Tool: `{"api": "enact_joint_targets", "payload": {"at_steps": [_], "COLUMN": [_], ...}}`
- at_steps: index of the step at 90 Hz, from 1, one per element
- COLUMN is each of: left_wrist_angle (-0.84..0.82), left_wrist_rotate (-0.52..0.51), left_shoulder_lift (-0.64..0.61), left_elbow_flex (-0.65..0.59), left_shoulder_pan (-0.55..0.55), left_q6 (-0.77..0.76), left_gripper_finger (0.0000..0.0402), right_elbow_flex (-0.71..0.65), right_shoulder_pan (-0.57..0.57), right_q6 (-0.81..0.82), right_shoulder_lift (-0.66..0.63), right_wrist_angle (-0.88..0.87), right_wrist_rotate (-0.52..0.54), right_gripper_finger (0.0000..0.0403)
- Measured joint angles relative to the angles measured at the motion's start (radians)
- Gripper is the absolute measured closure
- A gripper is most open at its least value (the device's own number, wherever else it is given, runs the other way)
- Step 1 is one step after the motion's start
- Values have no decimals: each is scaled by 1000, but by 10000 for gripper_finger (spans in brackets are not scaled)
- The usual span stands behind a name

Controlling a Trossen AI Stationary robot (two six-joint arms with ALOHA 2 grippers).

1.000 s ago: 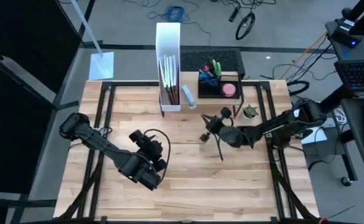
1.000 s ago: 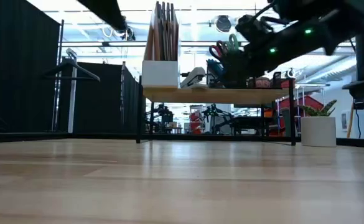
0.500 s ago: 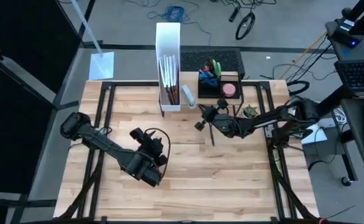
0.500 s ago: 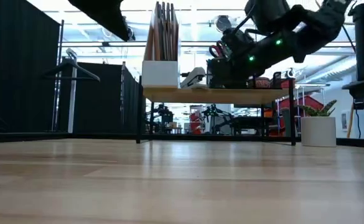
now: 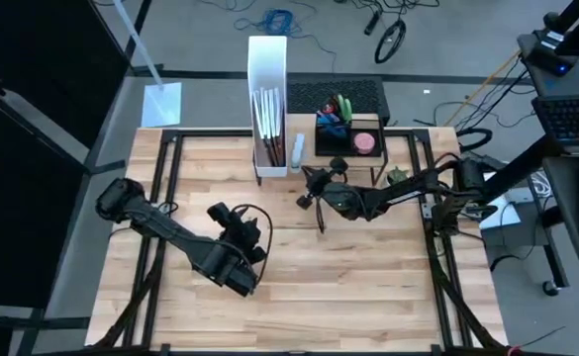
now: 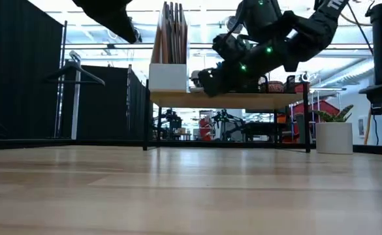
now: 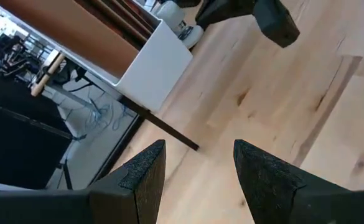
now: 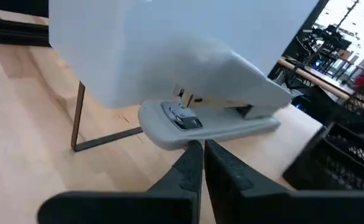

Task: Stock shelves
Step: Put the stapler on the shelf

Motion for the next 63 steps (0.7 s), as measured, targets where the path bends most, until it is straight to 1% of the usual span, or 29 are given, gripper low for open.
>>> {"api": "enact_joint_targets", "payload": {"at_steps": [16, 30, 49, 63], "left_wrist_angle": [0, 1, 1, 1], "left_wrist_rotate": [0, 0, 1, 1], "left_shoulder_lift": [0, 0, 0, 0], "left_elbow_flex": [0, 0, 0, 0], "left_shoulder_pan": [0, 0, 0, 0], "left_q6": [-2, -2, -3, -8], "left_gripper_finger": [226, 226, 226, 226], "right_elbow_flex": [0, 0, 0, 0], "right_shoulder_pan": [0, -30, -79, -96], "right_q6": [-22, -13, 5, 3], "right_shoulder_lift": [-7, -7, -8, -7], "right_wrist_angle": [-1, 0, 14, 16], "right_wrist_rotate": [54, 44, -39, -72], "right_gripper_finger": [403, 403, 403, 403]}}
